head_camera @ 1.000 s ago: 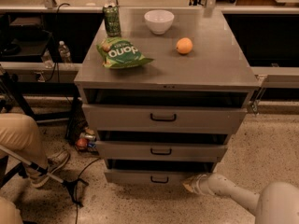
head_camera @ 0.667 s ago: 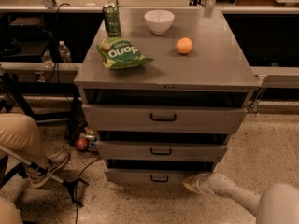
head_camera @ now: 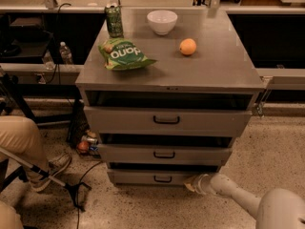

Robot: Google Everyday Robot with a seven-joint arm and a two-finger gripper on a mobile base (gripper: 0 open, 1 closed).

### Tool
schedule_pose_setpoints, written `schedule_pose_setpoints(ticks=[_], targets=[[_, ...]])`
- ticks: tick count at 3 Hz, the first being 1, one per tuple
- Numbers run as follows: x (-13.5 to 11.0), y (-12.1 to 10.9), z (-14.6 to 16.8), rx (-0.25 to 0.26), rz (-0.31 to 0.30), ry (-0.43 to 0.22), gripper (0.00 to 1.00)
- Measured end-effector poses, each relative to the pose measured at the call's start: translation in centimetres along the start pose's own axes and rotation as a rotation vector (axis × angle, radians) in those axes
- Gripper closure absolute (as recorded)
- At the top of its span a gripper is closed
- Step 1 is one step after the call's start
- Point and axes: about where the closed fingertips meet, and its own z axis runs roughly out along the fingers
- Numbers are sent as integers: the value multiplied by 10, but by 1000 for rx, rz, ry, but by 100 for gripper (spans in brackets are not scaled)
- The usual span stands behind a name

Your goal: Close bottom drawer

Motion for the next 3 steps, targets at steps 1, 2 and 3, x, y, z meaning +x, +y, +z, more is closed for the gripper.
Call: schedule_pose_setpoints(ticks=[1,2,3], targets=[[21,-9,-26,54,75,38,100],[50,-14,-56,107,166,97,100],[76,-18,-77,135,264,127,100]])
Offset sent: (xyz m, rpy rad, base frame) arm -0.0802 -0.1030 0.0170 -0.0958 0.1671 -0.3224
